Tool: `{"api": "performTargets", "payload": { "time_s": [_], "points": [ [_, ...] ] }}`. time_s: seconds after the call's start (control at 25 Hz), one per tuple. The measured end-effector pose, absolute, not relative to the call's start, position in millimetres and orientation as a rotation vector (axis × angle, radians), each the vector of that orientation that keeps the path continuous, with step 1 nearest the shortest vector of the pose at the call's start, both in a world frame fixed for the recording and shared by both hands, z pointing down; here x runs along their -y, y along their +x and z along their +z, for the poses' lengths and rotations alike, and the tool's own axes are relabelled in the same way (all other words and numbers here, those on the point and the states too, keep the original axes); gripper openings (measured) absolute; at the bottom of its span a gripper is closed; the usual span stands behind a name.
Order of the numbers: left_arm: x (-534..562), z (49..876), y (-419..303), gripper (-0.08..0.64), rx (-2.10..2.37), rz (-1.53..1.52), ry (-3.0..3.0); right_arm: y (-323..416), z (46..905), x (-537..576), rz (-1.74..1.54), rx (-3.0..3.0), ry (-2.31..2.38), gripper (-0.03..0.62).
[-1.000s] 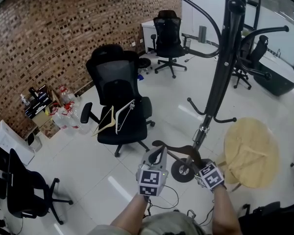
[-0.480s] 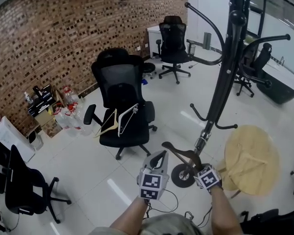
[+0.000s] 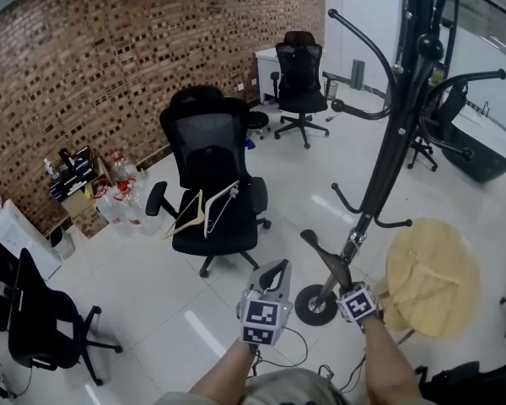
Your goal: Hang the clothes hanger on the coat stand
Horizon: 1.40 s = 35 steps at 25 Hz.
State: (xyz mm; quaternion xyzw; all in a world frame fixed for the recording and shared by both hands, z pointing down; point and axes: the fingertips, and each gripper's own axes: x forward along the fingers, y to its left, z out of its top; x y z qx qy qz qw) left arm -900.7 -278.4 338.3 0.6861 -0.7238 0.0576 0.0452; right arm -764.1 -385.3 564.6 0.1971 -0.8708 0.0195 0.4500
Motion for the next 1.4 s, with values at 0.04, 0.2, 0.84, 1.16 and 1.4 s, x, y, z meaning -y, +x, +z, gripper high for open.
{"api": "performTargets", "payload": {
  "time_s": [0.04, 0.2, 0.84, 1.16, 1.4],
  "points": [
    [277, 338, -900, 0.015, 2.209, 0.178, 2.097, -762, 566, 385, 0.043, 2.149, 0.496, 0.001],
    [273, 337, -903, 0.015, 2.211, 0.177, 2.096, -757, 567, 386, 0.032, 2.147, 0.557, 0.000],
    [232, 353, -931, 0.015, 2.173, 0.129, 2.102, -736, 467, 351, 0.190, 2.317, 1.096, 0.091],
    [174, 369, -963, 0.015, 2.112, 0.118, 2.170, -773, 437, 260, 0.326, 2.387, 1.239, 0.045],
    [140, 374, -959, 0.015, 2.122, 0.100, 2.178, -767, 417, 212, 0.340, 2.438, 1.318, 0.005]
  ]
}}
